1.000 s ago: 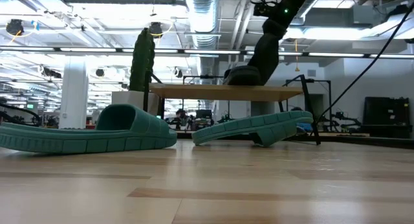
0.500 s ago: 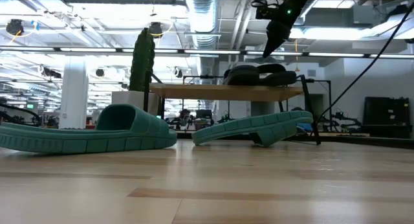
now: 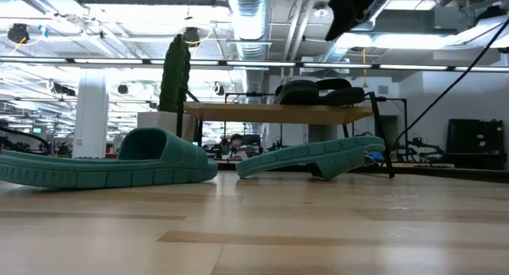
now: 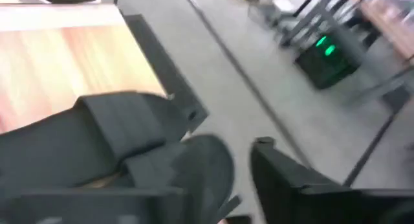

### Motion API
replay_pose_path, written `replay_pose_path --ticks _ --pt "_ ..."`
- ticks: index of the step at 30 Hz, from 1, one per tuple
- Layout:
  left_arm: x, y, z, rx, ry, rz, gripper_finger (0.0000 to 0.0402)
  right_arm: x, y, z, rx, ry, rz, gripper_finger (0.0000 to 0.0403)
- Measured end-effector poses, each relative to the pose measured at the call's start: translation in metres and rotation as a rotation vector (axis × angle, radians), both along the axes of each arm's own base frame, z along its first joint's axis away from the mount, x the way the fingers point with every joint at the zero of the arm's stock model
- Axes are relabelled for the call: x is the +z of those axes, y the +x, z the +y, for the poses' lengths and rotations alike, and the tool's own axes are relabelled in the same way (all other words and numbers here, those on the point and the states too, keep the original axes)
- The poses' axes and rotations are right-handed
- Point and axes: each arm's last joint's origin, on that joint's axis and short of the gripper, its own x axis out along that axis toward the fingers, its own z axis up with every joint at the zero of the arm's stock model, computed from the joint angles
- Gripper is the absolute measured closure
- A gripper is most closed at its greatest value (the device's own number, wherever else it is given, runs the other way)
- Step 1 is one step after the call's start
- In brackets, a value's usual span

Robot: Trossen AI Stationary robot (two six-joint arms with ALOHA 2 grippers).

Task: Pick and place slides into the shelf
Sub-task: Put the black slipper on the shelf

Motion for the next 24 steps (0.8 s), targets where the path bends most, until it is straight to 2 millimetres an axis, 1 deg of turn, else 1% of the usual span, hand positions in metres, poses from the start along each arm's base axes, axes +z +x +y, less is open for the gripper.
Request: replay_pose_path --ticks 2,3,8,10,14,20,24 --pt "0.0 0.0 0.0 0.0 0.0 0.0 0.0258 -0.003 -0.006 -0.005 -0.004 0.078 -0.014 0.0369" --pt "0.0 0.0 0.0 0.0 0.001 0.0 0.0258 -0.006 -0.008 -0.008 -0.008 0.12 -0.019 0.0384" --pt "-0.001 0.0 0.0 0.0 0.009 0.006 0.0258 -0.026 -0.007 -0.03 -0.119 0.236 0.004 0.04" --pt "-0.001 0.0 0.001 0.0 0.012 0.008 0.0258 -0.032 -0.005 -0.037 -0.152 0.268 0.009 0.0401" --pt "-0.001 0.0 0.001 -0.001 0.008 0.007 0.0258 -0.049 0.001 -0.046 -0.176 0.329 0.074 0.0402" --pt "-0.001 0.0 0.0 -0.018 -0.006 0.019 0.0258 -0.069 0.018 -0.047 -0.159 0.381 0.152 0.0403" --pt "-0.003 0.001 -0.001 -0.017 -0.001 0.022 0.0258 -0.073 0.028 -0.043 -0.125 0.383 0.15 0.0403"
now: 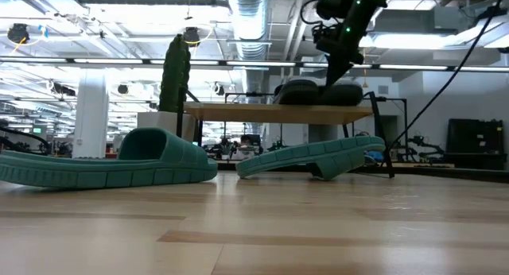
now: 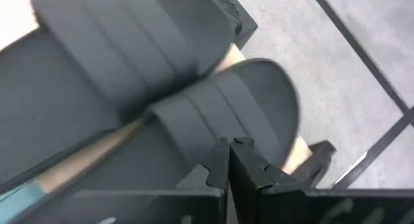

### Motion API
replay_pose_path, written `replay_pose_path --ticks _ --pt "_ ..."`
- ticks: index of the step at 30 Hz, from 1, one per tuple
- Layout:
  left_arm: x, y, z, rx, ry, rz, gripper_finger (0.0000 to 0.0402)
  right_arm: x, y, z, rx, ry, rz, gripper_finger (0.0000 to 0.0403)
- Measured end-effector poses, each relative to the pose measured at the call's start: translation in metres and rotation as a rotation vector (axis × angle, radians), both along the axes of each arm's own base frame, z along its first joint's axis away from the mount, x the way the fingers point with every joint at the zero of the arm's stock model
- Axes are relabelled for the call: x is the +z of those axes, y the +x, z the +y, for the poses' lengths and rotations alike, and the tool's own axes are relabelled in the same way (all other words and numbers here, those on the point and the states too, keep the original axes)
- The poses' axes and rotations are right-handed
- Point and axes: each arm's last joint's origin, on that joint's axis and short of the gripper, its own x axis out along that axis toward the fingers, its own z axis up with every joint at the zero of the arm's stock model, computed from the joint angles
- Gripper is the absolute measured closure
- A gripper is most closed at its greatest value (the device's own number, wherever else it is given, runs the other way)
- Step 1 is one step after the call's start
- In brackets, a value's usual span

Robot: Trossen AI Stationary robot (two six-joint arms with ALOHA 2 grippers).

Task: Pick and place slides into the shelf
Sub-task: Put the black slipper on the shelf, then put the bottom green slipper on the shelf

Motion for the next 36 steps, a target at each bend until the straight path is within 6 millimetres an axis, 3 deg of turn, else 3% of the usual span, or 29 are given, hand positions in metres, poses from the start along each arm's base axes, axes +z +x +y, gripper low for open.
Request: replay_pose_path --ticks 6,11,17,22,25,30,36 --pt "0.0 0.0 0.0 -0.006 -0.007 0.003 0.0258 0.003 0.001 0.004 -0.018 -0.048 0.018 0.0403" --pt "0.0 0.0 0.0 -0.006 -0.007 0.003 0.0258 0.024 -0.01 0.013 -0.054 -0.129 -0.042 0.0403" --pt "-0.001 -0.001 0.002 0.017 0.052 0.011 0.0258 0.08 -0.032 0.042 0.006 -0.256 -0.369 0.0403" --pt "-0.008 -0.015 0.01 0.023 0.078 -0.007 0.0258 0.13 -0.063 0.073 0.276 -0.278 -0.742 0.0403" --pt "-0.008 -0.02 0.012 0.012 0.112 0.007 0.0258 0.143 -0.08 0.089 0.405 -0.264 -0.838 0.0403" --pt "-0.021 -0.025 0.01 -0.005 0.132 0.017 0.0258 0.138 -0.095 0.105 0.548 -0.153 -0.887 0.0403" --pt "-0.045 -0.044 0.018 -0.047 0.044 -0.036 0.0258 0.088 -0.106 0.122 0.534 -0.079 -1.008 0.0403"
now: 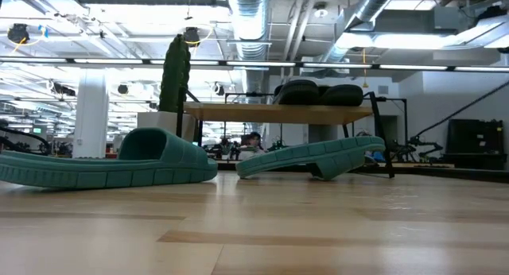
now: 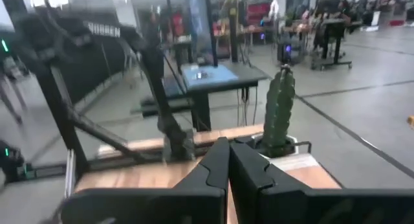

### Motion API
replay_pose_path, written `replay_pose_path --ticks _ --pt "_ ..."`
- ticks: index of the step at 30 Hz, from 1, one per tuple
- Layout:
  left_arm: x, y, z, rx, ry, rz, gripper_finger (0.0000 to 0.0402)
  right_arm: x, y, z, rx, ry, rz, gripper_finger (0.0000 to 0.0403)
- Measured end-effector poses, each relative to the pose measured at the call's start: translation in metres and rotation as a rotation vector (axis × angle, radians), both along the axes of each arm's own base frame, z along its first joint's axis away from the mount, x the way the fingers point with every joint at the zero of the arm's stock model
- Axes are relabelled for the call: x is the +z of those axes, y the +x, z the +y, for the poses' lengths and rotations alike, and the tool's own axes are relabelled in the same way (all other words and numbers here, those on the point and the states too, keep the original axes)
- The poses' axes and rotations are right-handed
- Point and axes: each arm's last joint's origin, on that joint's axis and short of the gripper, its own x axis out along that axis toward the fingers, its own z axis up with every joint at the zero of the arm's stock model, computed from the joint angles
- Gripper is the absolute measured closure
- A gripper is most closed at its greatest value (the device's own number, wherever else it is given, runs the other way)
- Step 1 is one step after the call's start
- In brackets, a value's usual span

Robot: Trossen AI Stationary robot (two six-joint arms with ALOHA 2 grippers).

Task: Pick and place slides into the shelf
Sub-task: Put the bottom green slipper on the shelf

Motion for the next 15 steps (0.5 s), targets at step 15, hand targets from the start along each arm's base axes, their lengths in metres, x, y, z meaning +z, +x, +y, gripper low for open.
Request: replay_pose_path --ticks 15 --pt "-0.096 -0.029 0.052 -0.009 -0.203 -0.096 0.0258 -0.089 -0.036 0.039 -0.162 0.187 -0.118 0.0403"
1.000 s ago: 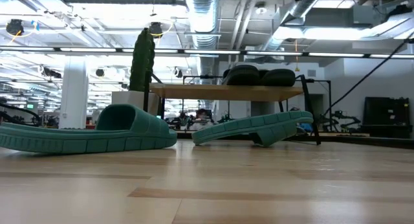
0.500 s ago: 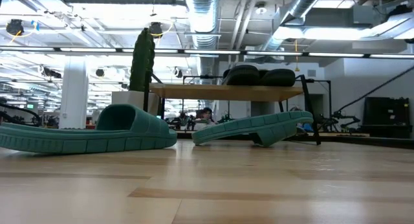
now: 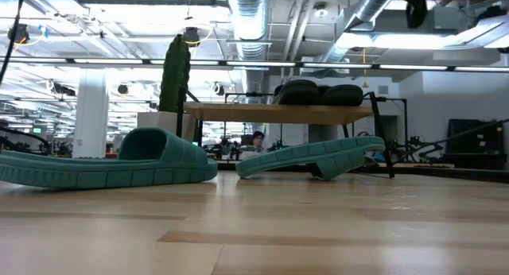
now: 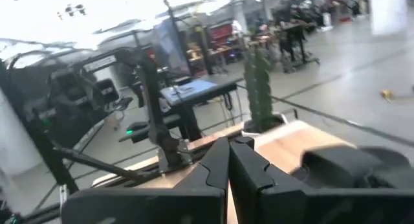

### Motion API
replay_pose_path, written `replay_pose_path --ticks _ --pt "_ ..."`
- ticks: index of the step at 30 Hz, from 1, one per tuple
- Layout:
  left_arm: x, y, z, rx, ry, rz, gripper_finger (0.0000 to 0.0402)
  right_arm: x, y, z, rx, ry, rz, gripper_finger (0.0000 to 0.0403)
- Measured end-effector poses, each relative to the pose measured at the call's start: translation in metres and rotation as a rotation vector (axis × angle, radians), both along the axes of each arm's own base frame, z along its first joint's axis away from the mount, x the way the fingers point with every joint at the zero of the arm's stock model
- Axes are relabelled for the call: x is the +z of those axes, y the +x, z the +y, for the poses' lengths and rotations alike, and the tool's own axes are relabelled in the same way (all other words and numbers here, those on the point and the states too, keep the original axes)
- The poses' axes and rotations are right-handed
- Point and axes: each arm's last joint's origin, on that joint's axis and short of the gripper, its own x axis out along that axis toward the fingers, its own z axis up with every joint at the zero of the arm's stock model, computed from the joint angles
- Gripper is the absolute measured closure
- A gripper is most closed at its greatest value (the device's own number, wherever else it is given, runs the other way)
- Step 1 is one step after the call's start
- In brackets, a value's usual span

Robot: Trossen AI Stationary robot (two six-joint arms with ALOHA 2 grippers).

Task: Pick and place slides into the shelf
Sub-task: Put the bottom green slipper on the shelf

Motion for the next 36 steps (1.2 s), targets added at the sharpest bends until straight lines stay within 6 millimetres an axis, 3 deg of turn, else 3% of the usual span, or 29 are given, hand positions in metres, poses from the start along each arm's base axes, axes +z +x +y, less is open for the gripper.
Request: replay_pose_path --ticks 8,21,28,36 --pt "-0.032 0.001 0.003 0.01 -0.005 -0.006 0.0258 -0.02 -0.003 0.006 -0.009 0.221 0.103 0.0403" --pt "-0.04 0.031 0.021 0.171 -0.024 0.103 0.0258 -0.025 -0.002 0.018 0.083 0.245 0.159 0.0403" --pt "-0.048 0.054 0.027 0.165 -0.111 0.411 0.0258 -0.03 -0.002 0.023 0.126 0.192 0.227 0.0403" --pt "-0.077 0.088 0.02 -0.05 0.152 0.884 0.0258 -0.035 -0.003 0.026 0.157 0.108 0.294 0.0403"
